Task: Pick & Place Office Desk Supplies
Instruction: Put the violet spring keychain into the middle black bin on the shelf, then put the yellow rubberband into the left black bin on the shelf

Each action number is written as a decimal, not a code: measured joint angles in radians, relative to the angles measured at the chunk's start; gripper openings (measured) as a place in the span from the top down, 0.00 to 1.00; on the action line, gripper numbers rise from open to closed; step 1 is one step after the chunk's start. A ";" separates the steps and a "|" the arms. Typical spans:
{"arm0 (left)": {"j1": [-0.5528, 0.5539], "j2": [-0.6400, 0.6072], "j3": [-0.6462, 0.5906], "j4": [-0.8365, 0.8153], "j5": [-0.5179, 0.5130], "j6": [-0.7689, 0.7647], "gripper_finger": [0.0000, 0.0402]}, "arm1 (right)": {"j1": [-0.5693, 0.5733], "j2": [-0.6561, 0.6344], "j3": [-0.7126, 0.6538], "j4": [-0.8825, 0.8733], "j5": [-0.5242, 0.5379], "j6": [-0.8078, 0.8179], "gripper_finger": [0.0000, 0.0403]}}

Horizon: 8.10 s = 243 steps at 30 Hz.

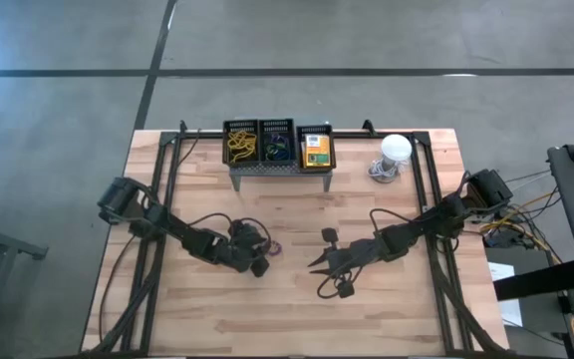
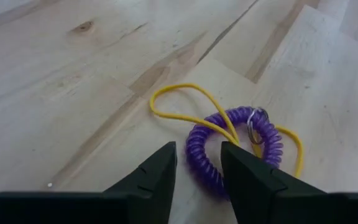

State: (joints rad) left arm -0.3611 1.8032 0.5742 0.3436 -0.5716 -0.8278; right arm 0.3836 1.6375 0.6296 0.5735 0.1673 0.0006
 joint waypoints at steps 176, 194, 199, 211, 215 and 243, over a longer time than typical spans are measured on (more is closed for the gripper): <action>-0.043 0.100 0.189 -0.020 0.112 0.333 0.55 | 0.031 -0.024 -0.072 0.016 0.098 0.072 0.87; -0.064 0.026 0.387 -0.501 0.084 0.364 0.98 | 0.031 -0.024 -0.072 0.023 0.098 0.067 0.87; -0.100 -0.138 0.561 -0.811 -0.134 0.348 0.99 | 0.031 -0.024 -0.072 0.023 0.098 0.068 0.87; 0.181 -0.449 0.647 -1.000 -0.333 0.568 0.99 | 0.031 -0.024 -0.071 0.027 0.097 0.068 0.87; 0.374 -0.477 0.607 -1.006 -0.311 0.603 0.98 | 0.031 -0.024 -0.071 0.028 0.097 0.068 0.87; 0.790 -0.498 0.596 -1.090 0.207 0.507 0.50 | 0.031 -0.024 -0.071 0.031 0.097 0.053 0.87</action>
State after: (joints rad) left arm 0.4288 1.3051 1.1700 -0.7462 -0.3642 -0.3207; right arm 0.4141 1.6135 0.5583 0.6048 0.2642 0.0532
